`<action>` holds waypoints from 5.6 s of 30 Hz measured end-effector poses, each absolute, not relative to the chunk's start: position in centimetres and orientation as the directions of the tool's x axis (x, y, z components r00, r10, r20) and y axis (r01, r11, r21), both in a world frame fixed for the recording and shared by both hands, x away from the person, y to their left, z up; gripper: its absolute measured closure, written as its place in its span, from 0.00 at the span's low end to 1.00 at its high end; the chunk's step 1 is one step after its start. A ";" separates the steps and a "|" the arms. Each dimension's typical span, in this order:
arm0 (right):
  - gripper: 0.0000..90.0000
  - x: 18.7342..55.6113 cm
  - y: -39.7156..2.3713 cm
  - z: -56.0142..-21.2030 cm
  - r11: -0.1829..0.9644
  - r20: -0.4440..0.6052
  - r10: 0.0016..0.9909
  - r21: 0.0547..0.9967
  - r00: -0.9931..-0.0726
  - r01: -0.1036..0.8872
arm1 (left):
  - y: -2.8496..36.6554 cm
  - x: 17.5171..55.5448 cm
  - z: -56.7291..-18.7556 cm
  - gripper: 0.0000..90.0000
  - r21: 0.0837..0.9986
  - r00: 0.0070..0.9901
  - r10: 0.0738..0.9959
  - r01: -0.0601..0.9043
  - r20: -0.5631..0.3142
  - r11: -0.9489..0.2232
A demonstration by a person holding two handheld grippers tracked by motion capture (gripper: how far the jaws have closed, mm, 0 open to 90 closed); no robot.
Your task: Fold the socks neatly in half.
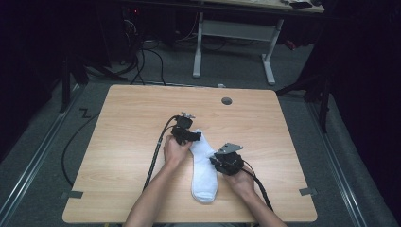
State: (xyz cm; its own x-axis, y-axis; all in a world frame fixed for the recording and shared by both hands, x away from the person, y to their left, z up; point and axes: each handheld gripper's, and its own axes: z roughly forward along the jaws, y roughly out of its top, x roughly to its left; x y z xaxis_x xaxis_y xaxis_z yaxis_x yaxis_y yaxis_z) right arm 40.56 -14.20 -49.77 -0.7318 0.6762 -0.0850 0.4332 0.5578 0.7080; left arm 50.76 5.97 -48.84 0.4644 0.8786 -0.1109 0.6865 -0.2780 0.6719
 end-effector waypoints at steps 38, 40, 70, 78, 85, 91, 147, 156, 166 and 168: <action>0.80 42.6 -13.8 -50.1 0.505 -0.023 0.692 0.729 -0.722 0.461 | 6.9 46.4 -41.9 0.92 0.817 0.697 0.704 0.482 -0.137 -0.318; 0.80 43.0 -13.7 -50.0 0.504 -0.021 0.696 0.726 -0.718 0.467 | 7.0 45.9 -41.7 0.92 0.822 0.709 0.693 0.470 -0.134 -0.322; 0.74 41.8 -11.7 -50.1 0.505 -0.038 0.698 0.734 -0.715 0.454 | 6.8 42.8 -40.9 0.92 0.854 0.750 0.660 0.373 -0.047 -0.363; 0.68 41.7 -11.9 -49.5 0.467 -0.005 0.709 0.753 -0.706 0.464 | 5.9 42.3 -42.0 0.92 0.845 0.747 0.665 0.355 0.001 -0.400; 0.65 37.2 -14.8 -48.4 0.487 0.022 0.615 0.776 -0.788 0.401 | 5.5 42.0 -43.1 0.91 0.841 0.747 0.665 0.358 0.002 -0.405; 0.66 36.8 -13.8 -50.0 0.552 -0.023 0.609 0.730 -0.793 0.403 | 5.0 41.4 -43.9 0.91 0.833 0.751 0.659 0.352 0.021 -0.428; 0.79 38.0 -16.2 -46.7 0.412 0.045 0.664 0.811 -0.746 0.416 | 7.3 36.8 -49.2 0.52 0.757 0.605 0.796 0.507 0.028 -0.412; 0.71 41.0 -13.7 -47.0 0.466 0.062 0.635 0.764 -0.770 0.447 | 6.0 36.9 -49.3 0.53 0.761 0.616 0.787 0.508 0.006 -0.403; 0.94 42.6 -13.0 -48.5 0.519 0.040 0.646 0.710 -0.762 0.477 | 4.8 37.2 -49.9 0.62 0.769 0.624 0.781 0.502 -0.006 -0.396; 0.94 42.6 -13.3 -48.3 0.509 0.039 0.648 0.721 -0.760 0.471 | 4.8 37.2 -49.9 0.63 0.766 0.624 0.781 0.506 -0.008 -0.396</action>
